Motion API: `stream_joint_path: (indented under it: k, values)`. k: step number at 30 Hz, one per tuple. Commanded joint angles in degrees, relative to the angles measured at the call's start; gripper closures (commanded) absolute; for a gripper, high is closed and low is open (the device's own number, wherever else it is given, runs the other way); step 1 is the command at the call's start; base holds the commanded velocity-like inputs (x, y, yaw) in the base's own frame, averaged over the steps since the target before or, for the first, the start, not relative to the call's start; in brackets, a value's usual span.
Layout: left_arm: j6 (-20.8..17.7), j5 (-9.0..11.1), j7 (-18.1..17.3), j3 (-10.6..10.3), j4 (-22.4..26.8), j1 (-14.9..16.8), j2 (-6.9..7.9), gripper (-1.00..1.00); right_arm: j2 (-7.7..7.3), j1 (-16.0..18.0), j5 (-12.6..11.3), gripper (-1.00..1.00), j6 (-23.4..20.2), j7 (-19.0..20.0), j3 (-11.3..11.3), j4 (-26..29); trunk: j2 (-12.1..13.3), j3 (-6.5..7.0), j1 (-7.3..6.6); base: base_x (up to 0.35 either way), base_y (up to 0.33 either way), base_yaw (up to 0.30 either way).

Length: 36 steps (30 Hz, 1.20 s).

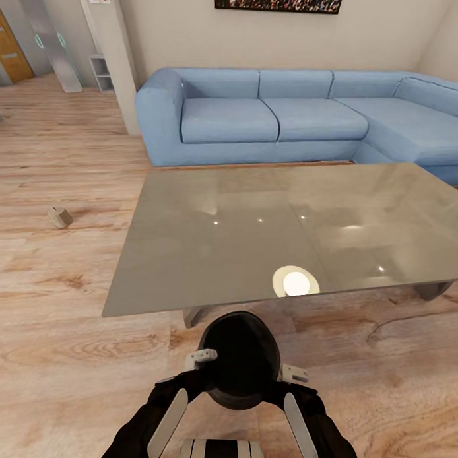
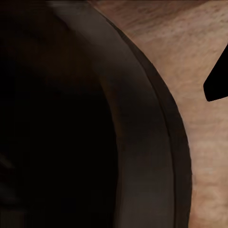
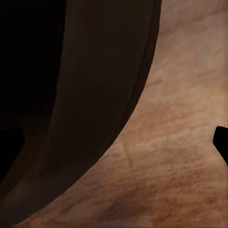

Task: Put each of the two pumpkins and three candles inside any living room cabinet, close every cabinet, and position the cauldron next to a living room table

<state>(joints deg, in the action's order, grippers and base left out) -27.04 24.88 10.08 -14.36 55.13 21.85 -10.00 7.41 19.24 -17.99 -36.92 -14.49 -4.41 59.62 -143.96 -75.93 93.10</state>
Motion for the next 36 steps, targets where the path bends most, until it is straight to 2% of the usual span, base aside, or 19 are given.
stream_joint_path:
  k: [1,8,27,28,30,32,36]
  values:
    - [-0.2,0.6,0.5,-0.1,0.1,0.0,0.00,-1.00,-0.03,0.0,-0.2,-1.00,-0.3,-0.6,-0.1,0.1,0.0,-0.05,-0.01,0.000,0.000,0.000]
    - [-0.2,0.6,0.5,-0.1,0.2,0.0,0.00,-1.00,-0.03,0.0,-0.2,-1.00,-0.3,-0.6,-0.1,0.1,0.0,-0.05,-0.01,0.000,0.000,0.000]
    - [-3.6,0.9,0.6,-0.1,0.2,0.0,0.00,-1.00,-0.08,0.0,-0.2,-1.00,-0.3,-0.6,-0.1,0.0,0.2,4.16,-0.50,-0.004,0.000,0.000]
    - [-3.7,2.0,0.6,-0.1,0.2,0.0,0.00,-1.00,-0.05,0.0,-0.2,-1.00,-0.4,-0.6,-0.1,0.0,0.3,4.39,-0.52,-0.198,0.000,0.000]
    - [-3.9,5.4,0.8,-0.1,0.2,0.0,0.00,-1.00,-0.04,0.0,-0.2,-1.00,-0.4,-0.6,-0.1,0.0,0.3,4.83,-0.58,-0.169,0.000,0.000]
    - [-4.0,7.4,0.9,-0.1,0.2,0.0,0.00,-1.00,-0.03,0.0,-0.2,-1.00,-0.4,-0.6,-0.1,0.0,0.3,5.27,-0.63,-0.064,0.000,0.000]
    - [-4.2,8.3,1.0,-0.1,0.2,0.0,0.00,-1.00,-0.05,0.0,-0.2,-1.00,-0.4,-0.6,0.0,0.0,0.4,6.16,-0.73,-0.034,0.000,0.000]
